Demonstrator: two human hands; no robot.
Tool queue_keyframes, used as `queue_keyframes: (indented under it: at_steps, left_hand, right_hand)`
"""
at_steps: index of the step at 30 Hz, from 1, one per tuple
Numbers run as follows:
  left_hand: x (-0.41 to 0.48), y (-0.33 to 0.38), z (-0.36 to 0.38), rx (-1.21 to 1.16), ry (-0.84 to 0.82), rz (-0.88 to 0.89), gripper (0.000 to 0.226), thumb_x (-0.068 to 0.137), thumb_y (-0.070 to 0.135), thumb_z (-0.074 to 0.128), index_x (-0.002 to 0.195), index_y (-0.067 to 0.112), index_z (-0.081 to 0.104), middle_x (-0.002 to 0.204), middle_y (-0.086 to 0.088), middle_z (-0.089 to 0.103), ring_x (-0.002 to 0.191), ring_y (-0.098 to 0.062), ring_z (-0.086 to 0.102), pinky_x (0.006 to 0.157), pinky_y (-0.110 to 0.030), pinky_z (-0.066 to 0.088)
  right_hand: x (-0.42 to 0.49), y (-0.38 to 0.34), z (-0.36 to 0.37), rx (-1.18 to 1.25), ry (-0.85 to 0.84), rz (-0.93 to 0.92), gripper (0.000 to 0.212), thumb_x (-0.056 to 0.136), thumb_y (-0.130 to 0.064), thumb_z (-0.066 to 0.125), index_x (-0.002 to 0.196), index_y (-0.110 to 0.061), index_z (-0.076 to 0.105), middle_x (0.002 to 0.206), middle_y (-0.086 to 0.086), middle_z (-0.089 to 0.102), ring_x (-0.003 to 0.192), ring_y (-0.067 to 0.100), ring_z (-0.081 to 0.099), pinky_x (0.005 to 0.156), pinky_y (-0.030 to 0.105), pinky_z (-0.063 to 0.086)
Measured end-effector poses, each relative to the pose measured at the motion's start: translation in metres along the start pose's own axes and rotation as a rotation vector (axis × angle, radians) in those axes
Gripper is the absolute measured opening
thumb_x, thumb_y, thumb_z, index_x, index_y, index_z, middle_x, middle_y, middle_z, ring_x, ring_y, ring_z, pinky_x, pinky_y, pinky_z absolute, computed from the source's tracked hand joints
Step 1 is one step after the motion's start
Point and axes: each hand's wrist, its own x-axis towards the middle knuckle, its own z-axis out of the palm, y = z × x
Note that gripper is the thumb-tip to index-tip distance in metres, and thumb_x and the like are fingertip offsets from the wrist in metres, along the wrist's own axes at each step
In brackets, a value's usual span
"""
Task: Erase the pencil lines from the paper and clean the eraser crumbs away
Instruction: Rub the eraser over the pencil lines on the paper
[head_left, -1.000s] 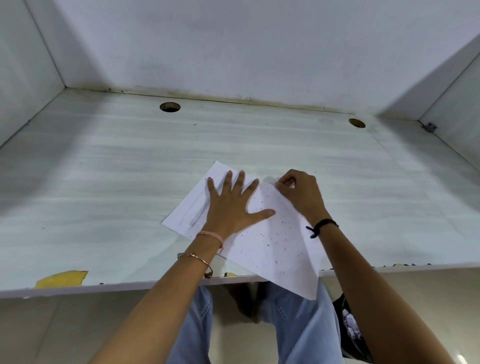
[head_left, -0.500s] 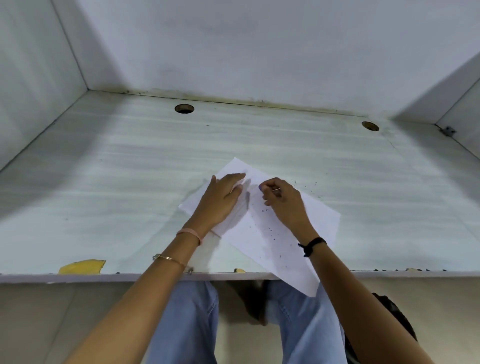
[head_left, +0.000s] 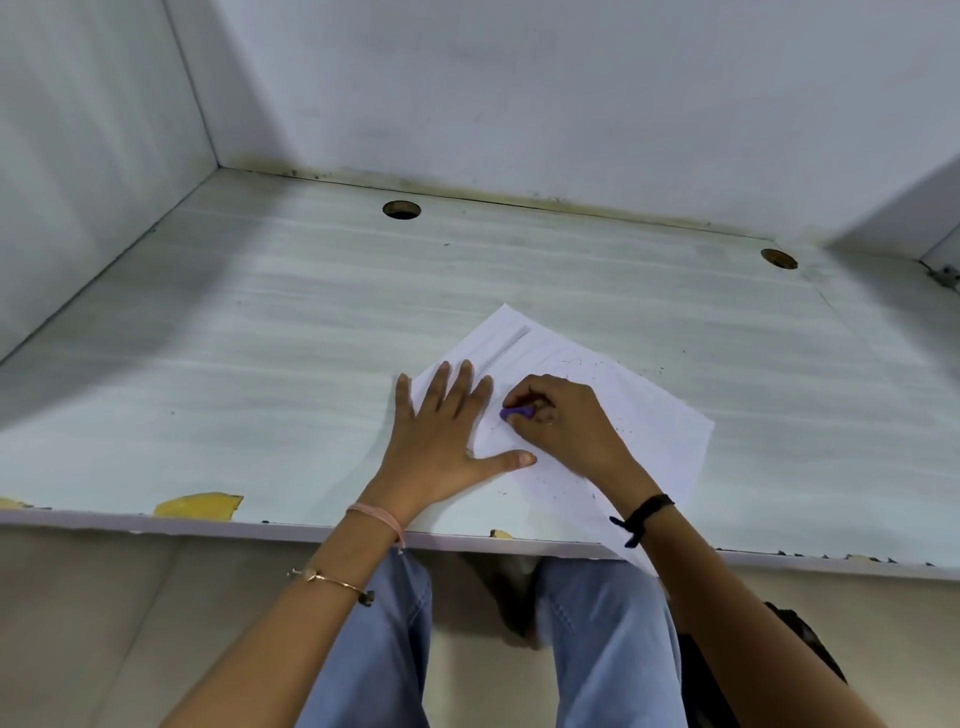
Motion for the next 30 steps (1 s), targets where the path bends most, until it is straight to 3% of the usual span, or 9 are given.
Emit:
queue_keyframes:
  at_steps: [5,9,14,18,22,27,30]
  left_hand:
    - [0.001,0.001,0.003,0.056,0.039,0.0,0.118,0.061,0.097,0.008,0.156,0.028,-0.006,0.163,0.004,-0.017,0.149,-0.017,-0.018,0.116,-0.059,-0.013]
    - [0.004,-0.001,0.007,0.113,0.031,0.02,0.121,0.056,0.094,-0.002,0.156,0.026,-0.009,0.163,0.001,-0.017,0.149,-0.019,-0.019,0.115,-0.062,-0.009]
    - [0.004,-0.002,0.006,0.051,0.046,0.02,0.121,0.06,0.098,0.009,0.157,0.027,-0.006,0.163,0.002,-0.017,0.15,-0.018,-0.017,0.116,-0.059,-0.013]
    - [0.004,-0.003,0.006,0.096,0.044,0.035,0.124,0.057,0.096,0.003,0.156,0.023,-0.008,0.164,0.001,-0.016,0.15,-0.019,-0.017,0.116,-0.06,-0.009]
    - [0.002,-0.001,0.005,0.017,0.056,0.021,0.126,0.062,0.098,0.018,0.157,0.019,-0.004,0.164,0.002,-0.013,0.15,-0.017,-0.013,0.116,-0.06,-0.01]
    - [0.003,-0.003,0.004,0.084,0.033,0.036,0.127,0.062,0.098,0.016,0.156,0.016,-0.009,0.164,0.0,-0.015,0.15,-0.019,-0.017,0.116,-0.061,-0.008]
    - [0.001,-0.001,0.004,0.017,0.054,0.023,0.127,0.062,0.098,0.021,0.156,0.017,-0.005,0.164,0.002,-0.012,0.15,-0.018,-0.014,0.116,-0.06,-0.01]
  right_hand:
    - [-0.004,-0.011,0.0,-0.062,0.031,-0.009,0.012,0.077,-0.002,0.069,0.085,-0.01,0.074,0.079,0.001,0.068,0.066,0.003,0.057,0.064,0.005,0.042]
    - [-0.015,-0.022,0.004,-0.099,-0.106,-0.067,0.008,0.078,-0.009,0.072,0.084,-0.013,0.075,0.08,0.0,0.069,0.072,0.009,0.06,0.067,0.014,0.044]
    - [0.004,-0.019,-0.004,-0.185,0.011,-0.012,0.009,0.077,-0.009,0.07,0.082,-0.015,0.075,0.075,-0.003,0.066,0.068,0.007,0.056,0.065,0.02,0.043]
    - [-0.009,-0.026,0.002,-0.183,-0.177,-0.077,0.007,0.077,-0.015,0.074,0.083,-0.018,0.076,0.078,-0.002,0.068,0.07,0.007,0.059,0.065,0.016,0.044]
    - [0.007,-0.019,-0.007,-0.21,-0.022,-0.015,0.006,0.078,-0.015,0.072,0.083,-0.017,0.076,0.079,0.0,0.069,0.072,0.011,0.059,0.066,0.023,0.046]
    - [-0.008,-0.029,0.0,-0.21,-0.237,-0.118,0.004,0.077,-0.017,0.075,0.081,-0.02,0.076,0.075,-0.005,0.068,0.068,0.006,0.058,0.063,0.013,0.042]
    - [0.009,-0.02,-0.011,-0.185,-0.069,-0.035,0.005,0.077,-0.014,0.074,0.081,-0.017,0.076,0.076,-0.002,0.068,0.066,0.007,0.057,0.062,0.018,0.043]
